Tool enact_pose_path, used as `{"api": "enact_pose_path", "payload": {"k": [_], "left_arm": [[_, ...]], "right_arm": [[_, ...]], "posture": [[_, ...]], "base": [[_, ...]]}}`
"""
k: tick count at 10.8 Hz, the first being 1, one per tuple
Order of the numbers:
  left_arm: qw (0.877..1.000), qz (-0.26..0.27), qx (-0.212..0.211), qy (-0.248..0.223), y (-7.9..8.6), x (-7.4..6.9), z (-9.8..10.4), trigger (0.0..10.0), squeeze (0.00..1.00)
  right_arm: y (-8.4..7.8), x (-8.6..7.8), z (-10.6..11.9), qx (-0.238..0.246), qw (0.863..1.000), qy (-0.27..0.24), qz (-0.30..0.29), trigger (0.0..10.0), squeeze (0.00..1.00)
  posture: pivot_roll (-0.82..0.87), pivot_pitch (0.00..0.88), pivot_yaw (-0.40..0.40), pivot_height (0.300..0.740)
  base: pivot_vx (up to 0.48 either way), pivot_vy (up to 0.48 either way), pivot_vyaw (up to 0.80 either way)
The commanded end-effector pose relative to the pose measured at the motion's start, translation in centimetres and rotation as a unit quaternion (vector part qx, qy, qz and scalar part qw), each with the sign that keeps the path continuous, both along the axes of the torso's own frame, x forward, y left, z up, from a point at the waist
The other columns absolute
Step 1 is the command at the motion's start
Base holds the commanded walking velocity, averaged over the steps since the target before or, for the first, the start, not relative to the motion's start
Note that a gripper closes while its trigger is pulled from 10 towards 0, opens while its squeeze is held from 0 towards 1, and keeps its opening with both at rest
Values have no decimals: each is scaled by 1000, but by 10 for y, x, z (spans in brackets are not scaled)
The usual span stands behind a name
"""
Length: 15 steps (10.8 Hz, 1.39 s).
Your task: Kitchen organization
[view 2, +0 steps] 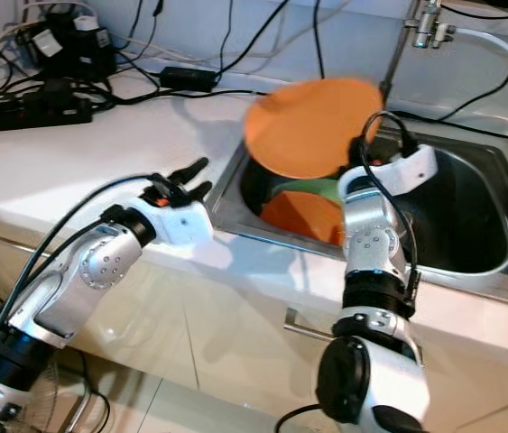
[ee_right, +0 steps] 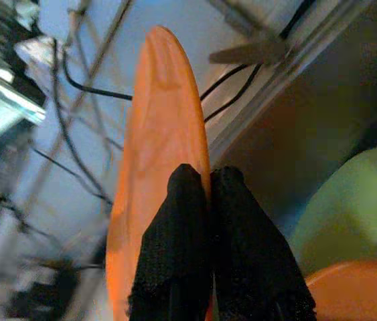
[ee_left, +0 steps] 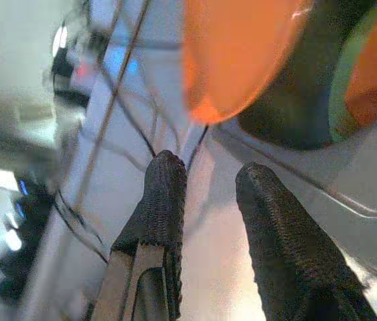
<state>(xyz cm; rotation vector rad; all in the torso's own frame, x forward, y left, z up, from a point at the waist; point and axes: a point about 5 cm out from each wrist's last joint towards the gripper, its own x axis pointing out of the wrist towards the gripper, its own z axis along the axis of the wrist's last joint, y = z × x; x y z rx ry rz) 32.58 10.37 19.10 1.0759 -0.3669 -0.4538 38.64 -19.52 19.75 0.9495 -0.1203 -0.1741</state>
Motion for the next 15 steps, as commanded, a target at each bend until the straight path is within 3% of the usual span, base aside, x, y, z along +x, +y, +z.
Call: {"api": "enact_pose_path", "payload": {"k": [1,2,3,4,5,8,10,12,13,15], "left_arm": [[999,14,-32,20,5,1,0,10000,0],[991,35,-110,62,9,2,-4,10000,0],[986,43,-139,82,10,2,-7,10000,0],[964,56,-227,126,7,2,-8,10000,0],[931,61,-316,171,3,1,-8,10000,0],[916,52,-335,215,-3,-3,-11,10000,0],[887,41,-374,270,-10,-9,-12,10000,0],[870,37,-389,301,-13,-12,-16,10000,0],[847,36,-401,348,-19,-16,-26,10000,0],[829,41,-421,366,-23,-18,-31,10000,0]], "right_arm": [[-2,1,7,-29,999,-10,-11,0,0],[-4,0,2,-84,996,4,-20,1686,0],[-3,0,0,-112,993,12,-22,10000,0],[-2,0,-7,-163,986,32,-21,10000,0],[-1,0,-16,-220,974,55,-20,10000,0],[1,2,-28,-273,958,84,-10,10000,0],[3,1,-41,-274,956,109,4,10000,0],[5,1,-48,-264,957,122,12,10000,0],[8,1,-56,-247,959,135,24,10000,0],[14,1,-61,-249,957,142,42,10000,0]], "posture": [[252,15,-36,740],[251,18,-36,740],[250,20,-37,740],[253,22,-40,740],[253,22,-42,740],[256,24,-44,740],[256,24,-44,740],[260,25,-44,740],[260,25,-43,740],[260,25,-42,740]], "base": [[0,0,0],[0,0,0],[0,0,0],[0,0,0],[0,0,0],[0,0,0],[0,0,0],[0,0,0],[0,0,0],[0,0,0]]}}
